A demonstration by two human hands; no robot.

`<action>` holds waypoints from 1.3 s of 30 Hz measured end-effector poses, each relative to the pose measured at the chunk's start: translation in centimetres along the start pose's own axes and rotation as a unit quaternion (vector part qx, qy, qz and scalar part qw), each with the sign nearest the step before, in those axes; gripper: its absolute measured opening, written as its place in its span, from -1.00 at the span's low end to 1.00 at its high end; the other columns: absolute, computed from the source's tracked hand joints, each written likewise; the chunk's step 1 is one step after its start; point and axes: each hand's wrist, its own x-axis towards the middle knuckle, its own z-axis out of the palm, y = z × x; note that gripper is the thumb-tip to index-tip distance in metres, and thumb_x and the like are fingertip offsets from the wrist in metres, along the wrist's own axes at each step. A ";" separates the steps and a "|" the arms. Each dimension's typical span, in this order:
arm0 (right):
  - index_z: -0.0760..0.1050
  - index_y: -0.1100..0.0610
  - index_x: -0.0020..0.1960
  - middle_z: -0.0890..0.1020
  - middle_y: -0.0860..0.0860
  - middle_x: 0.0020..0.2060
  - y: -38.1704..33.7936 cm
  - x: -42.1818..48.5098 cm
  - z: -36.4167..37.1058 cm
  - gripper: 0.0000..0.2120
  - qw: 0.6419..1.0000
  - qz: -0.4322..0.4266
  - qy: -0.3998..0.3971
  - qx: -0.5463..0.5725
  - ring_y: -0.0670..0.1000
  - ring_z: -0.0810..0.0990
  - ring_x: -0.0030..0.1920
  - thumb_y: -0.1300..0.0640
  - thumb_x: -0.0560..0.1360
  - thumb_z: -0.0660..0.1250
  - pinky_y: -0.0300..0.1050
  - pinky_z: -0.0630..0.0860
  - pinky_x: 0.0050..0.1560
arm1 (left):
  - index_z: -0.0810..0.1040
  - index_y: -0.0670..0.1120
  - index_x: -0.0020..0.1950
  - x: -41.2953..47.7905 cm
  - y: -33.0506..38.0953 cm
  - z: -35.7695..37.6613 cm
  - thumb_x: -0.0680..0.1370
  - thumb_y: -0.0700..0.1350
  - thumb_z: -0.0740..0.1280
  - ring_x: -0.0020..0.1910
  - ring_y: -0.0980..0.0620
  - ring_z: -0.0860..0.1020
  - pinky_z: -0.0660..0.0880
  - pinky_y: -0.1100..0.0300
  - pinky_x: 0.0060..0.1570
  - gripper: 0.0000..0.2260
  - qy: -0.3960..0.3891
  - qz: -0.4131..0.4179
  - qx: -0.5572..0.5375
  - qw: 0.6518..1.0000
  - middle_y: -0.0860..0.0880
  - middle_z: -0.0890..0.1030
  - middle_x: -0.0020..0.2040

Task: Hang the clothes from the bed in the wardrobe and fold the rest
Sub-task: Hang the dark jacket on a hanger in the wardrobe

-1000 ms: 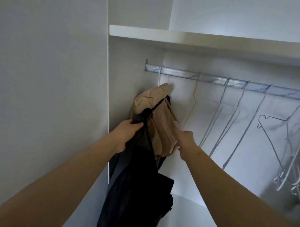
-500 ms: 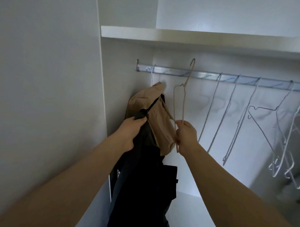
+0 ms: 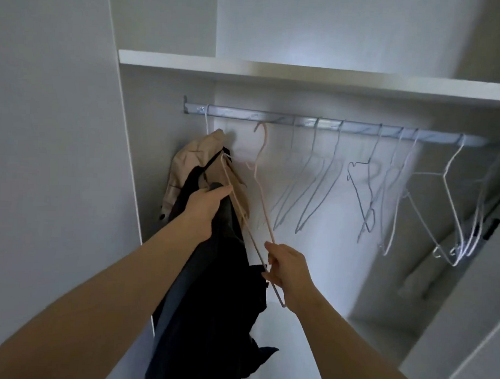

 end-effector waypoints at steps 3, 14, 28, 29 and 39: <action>0.33 0.11 -0.53 0.28 -0.04 -0.62 0.2 -3.5 -5.5 -0.56 0.999 0.003 -0.021 -0.044 -0.10 0.25 -0.63 0.20 0.49 0.34 -0.18 0.59 -0.31 | 0.49 -0.15 0.23 -2.7 -0.2 1.2 0.50 -0.12 0.39 0.01 -0.07 0.55 0.51 0.11 0.05 -0.67 -0.001 0.077 0.022 0.997 -0.12 0.58 0.10; 0.40 0.10 -0.52 0.35 -0.04 -0.64 0.7 -13.1 -13.1 -0.59 0.983 0.004 -0.094 -0.157 -0.10 0.31 -0.62 0.20 0.49 0.37 -0.19 0.61 -0.23 | 0.54 -0.16 0.12 -11.6 -0.6 5.6 0.58 -0.29 0.21 0.09 -0.01 0.44 0.36 0.28 0.04 -0.82 -0.085 0.155 0.314 0.933 -0.13 0.50 0.11; 0.34 0.07 -0.26 0.38 -0.03 -0.41 -4.2 -14.0 -5.7 -0.80 0.972 -0.131 0.069 -0.182 -0.05 0.30 -0.43 0.06 0.47 0.31 -0.19 0.30 -0.40 | 0.43 -0.20 0.31 -13.6 0.5 4.3 0.57 -0.17 0.26 0.08 -0.05 0.48 0.43 0.17 0.05 -0.69 -0.049 0.128 0.282 0.950 -0.14 0.52 0.13; 0.37 0.07 -0.26 0.39 -0.04 -0.41 -3.9 -14.3 -5.6 -0.81 0.974 -0.137 0.071 -0.164 -0.06 0.32 -0.43 0.07 0.47 0.32 -0.19 0.34 -0.41 | 0.40 -0.22 0.33 -13.3 1.0 3.7 0.57 -0.16 0.28 0.11 -0.08 0.49 0.44 0.15 0.08 -0.65 -0.027 0.108 0.250 0.962 -0.16 0.51 0.15; 0.51 0.11 -0.32 0.32 -0.13 -0.64 -4.7 -14.8 -6.2 -0.73 0.979 -0.188 0.054 -0.051 -0.15 0.29 -0.59 0.02 0.51 0.32 -0.24 0.53 -0.29 | 0.50 -0.21 0.13 -14.1 4.9 -0.4 0.44 -0.13 0.45 -0.09 -0.10 0.56 0.51 0.09 -0.16 -0.68 -0.068 -0.027 0.278 0.958 -0.14 0.58 -0.04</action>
